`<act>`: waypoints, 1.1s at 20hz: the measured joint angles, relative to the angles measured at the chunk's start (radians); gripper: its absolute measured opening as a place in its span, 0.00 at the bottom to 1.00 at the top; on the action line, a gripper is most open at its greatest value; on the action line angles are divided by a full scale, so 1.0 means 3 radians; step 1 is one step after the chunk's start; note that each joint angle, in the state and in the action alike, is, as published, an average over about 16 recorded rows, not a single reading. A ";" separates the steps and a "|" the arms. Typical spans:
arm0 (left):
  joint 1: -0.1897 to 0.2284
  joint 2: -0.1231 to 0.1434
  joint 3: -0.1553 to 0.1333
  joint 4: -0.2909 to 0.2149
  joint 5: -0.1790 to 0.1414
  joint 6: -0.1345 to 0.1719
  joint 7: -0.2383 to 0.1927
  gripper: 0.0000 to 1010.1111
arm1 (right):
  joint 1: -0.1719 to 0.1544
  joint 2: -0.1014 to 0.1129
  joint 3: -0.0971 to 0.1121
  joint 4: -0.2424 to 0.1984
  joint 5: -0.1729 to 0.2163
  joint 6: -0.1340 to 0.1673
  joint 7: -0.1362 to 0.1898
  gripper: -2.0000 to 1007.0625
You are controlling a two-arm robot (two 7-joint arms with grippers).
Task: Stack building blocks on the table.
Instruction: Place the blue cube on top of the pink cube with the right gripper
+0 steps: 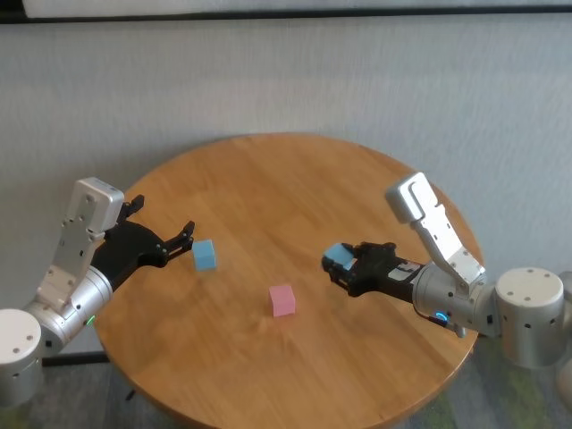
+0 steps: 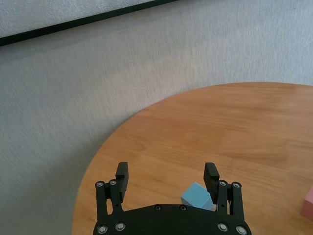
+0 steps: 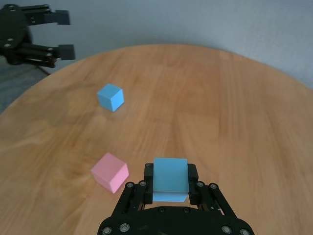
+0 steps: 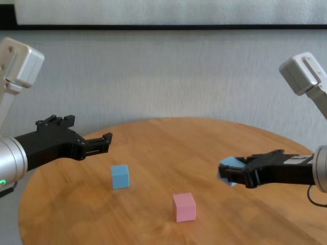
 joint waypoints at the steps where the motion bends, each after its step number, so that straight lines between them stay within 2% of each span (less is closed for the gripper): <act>1: 0.0000 0.0000 0.0000 0.0000 0.0000 0.0000 0.0000 0.99 | 0.0022 0.0018 -0.0025 -0.0008 0.0002 0.0006 0.0083 0.36; 6: 0.0000 0.0000 0.0000 0.0000 0.0000 0.0000 0.0000 0.99 | 0.0146 0.0086 -0.0165 -0.0017 0.0008 0.0015 0.0464 0.36; 11: 0.0000 0.0000 0.0000 0.0000 0.0000 0.0000 0.0000 0.99 | 0.0296 0.0099 -0.0322 0.0054 -0.0024 -0.0030 0.0707 0.36; 16: 0.0000 0.0000 0.0000 0.0000 0.0000 0.0000 0.0000 0.99 | 0.0447 0.0073 -0.0476 0.0182 -0.0084 -0.0105 0.0852 0.36; 22: 0.0000 0.0000 0.0000 0.0000 0.0000 0.0000 0.0000 0.99 | 0.0597 0.0007 -0.0616 0.0354 -0.0188 -0.0160 0.0891 0.36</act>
